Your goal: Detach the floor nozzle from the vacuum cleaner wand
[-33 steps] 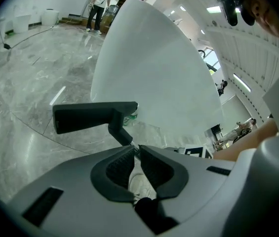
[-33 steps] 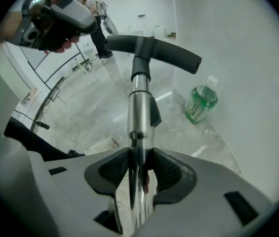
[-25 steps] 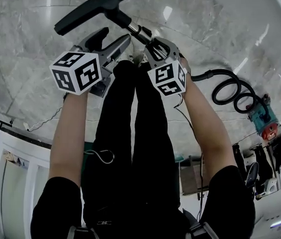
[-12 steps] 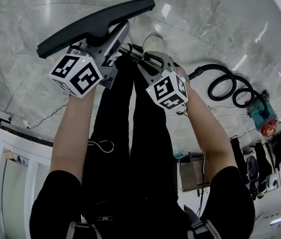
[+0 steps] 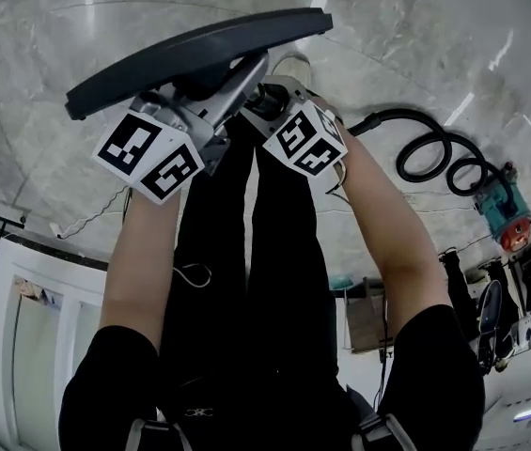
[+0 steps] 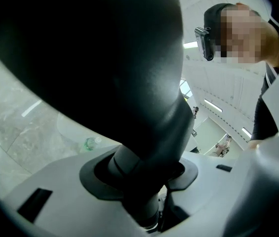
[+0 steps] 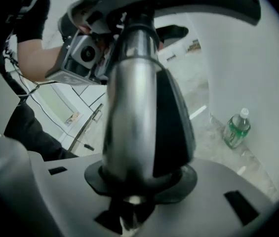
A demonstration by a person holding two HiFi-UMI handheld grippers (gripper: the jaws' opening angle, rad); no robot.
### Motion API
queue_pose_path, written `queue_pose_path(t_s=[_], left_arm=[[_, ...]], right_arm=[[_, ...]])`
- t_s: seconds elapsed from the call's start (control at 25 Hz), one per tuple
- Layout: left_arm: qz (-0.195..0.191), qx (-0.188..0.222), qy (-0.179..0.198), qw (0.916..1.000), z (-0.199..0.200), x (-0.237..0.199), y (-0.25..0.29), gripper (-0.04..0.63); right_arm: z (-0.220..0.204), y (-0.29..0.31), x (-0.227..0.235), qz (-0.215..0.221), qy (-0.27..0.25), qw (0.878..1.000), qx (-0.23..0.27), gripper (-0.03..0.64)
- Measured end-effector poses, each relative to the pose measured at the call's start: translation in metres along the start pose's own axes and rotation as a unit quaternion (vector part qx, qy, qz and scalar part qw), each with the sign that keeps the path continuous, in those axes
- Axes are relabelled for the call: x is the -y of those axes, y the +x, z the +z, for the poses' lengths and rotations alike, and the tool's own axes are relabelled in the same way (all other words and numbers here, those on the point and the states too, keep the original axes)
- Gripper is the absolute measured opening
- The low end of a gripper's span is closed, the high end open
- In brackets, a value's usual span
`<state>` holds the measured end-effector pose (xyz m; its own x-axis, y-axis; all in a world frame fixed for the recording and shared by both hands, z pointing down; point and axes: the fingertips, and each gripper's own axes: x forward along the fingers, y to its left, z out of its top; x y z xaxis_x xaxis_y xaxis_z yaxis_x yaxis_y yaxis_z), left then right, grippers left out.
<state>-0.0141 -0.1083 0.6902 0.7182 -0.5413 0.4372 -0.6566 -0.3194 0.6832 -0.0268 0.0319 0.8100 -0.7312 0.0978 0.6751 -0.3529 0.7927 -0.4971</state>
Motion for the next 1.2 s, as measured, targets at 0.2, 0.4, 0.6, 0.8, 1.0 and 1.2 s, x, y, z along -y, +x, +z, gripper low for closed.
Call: queue_pose_path(t_s=[0.2, 0.4, 0.6, 0.8, 1.0, 1.2], left_arm=[[0.017, 0.001, -0.011, 0.9998, 0.008, -0.002, 0.001, 0.198], [-0.036, -0.013, -0.005, 0.9993, 0.026, 0.012, -0.023, 0.194], [-0.038, -0.046, -0.019, 0.9980, 0.009, 0.006, -0.028, 0.150], [-0.033, 0.000, -0.081, 0.9962, 0.009, -0.002, -0.023, 0.173], [-0.009, -0.054, -0.124, 0.9908, -0.014, -0.013, -0.024, 0.158], [0.014, -0.045, -0.167, 0.9849, -0.018, -0.023, -0.025, 0.158]], right_arm=[[0.007, 0.001, 0.012, -0.069, -0.029, 0.997, -0.002, 0.075], [0.029, -0.010, -0.015, -0.038, -0.021, 0.999, -0.001, 0.072], [0.009, -0.025, -0.058, 0.143, 0.029, 0.989, -0.039, 0.067], [-0.010, -0.040, 0.002, -0.213, -0.039, 0.971, -0.102, 0.055], [-0.021, -0.038, -0.071, 0.169, 0.058, 0.978, -0.107, 0.055], [-0.024, -0.035, -0.059, 0.094, 0.047, 0.986, -0.127, 0.055]])
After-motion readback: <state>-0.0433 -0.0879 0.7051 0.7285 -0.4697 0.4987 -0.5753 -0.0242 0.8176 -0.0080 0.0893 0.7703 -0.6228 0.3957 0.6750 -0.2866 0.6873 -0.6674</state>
